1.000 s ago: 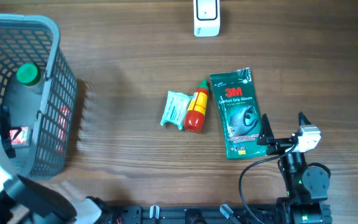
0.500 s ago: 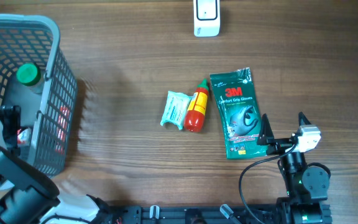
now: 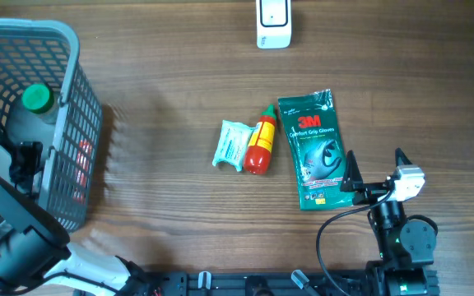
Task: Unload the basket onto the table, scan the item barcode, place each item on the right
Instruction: 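Reach the left gripper into the basket and grasp the orange Shine pack, then carry the orange pack right of the bottle, lower and release it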
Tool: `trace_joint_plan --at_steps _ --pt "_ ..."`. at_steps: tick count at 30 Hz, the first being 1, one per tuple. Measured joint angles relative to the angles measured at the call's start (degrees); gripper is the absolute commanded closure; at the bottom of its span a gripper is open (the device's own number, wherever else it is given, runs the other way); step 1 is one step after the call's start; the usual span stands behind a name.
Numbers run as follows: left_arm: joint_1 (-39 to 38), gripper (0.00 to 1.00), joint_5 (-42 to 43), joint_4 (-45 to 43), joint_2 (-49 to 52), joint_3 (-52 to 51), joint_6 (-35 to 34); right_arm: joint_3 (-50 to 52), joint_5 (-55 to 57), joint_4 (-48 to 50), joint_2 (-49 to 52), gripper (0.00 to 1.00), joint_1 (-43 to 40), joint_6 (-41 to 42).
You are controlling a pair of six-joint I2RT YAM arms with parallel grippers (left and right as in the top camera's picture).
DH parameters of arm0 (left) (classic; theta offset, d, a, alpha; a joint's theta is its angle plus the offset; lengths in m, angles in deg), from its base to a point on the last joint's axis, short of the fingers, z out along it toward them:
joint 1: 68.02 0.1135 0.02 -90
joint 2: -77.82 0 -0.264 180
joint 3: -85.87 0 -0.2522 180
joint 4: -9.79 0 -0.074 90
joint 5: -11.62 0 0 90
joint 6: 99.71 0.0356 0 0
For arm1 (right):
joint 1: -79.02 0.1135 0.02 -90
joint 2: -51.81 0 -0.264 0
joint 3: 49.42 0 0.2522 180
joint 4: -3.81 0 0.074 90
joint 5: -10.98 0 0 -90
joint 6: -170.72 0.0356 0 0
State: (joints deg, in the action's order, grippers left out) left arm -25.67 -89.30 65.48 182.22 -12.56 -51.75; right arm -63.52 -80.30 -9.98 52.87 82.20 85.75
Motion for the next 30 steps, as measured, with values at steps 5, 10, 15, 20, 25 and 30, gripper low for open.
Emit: trace_joint_plan --at_steps 5,10,15,20,25,30 --pt "0.00 0.23 -0.37 -0.02 0.20 0.00 0.55 0.00 0.00 0.00 0.00 0.00 0.00 0.00" --pt "0.00 0.51 -0.42 -0.20 0.46 -0.02 1.31 0.00 0.00 0.00 0.00 0.00 0.00 -0.02" --pt "0.00 0.55 -0.44 -0.13 0.46 -0.02 1.11 0.00 0.00 0.00 0.00 0.00 0.00 0.00" --pt "0.00 0.56 -0.44 1.42 0.26 0.00 1.09 0.00 0.00 0.00 0.00 0.00 0.00 -0.02" --pt "0.02 0.55 -0.35 5.62 -3.17 1.57 1.09 0.00 0.00 0.00 0.00 0.00 0.00 0.00" --pt "0.02 0.56 2.69 8.24 -13.62 7.93 1.07 0.00 0.00 0.00 0.00 0.00 0.00 -0.02"
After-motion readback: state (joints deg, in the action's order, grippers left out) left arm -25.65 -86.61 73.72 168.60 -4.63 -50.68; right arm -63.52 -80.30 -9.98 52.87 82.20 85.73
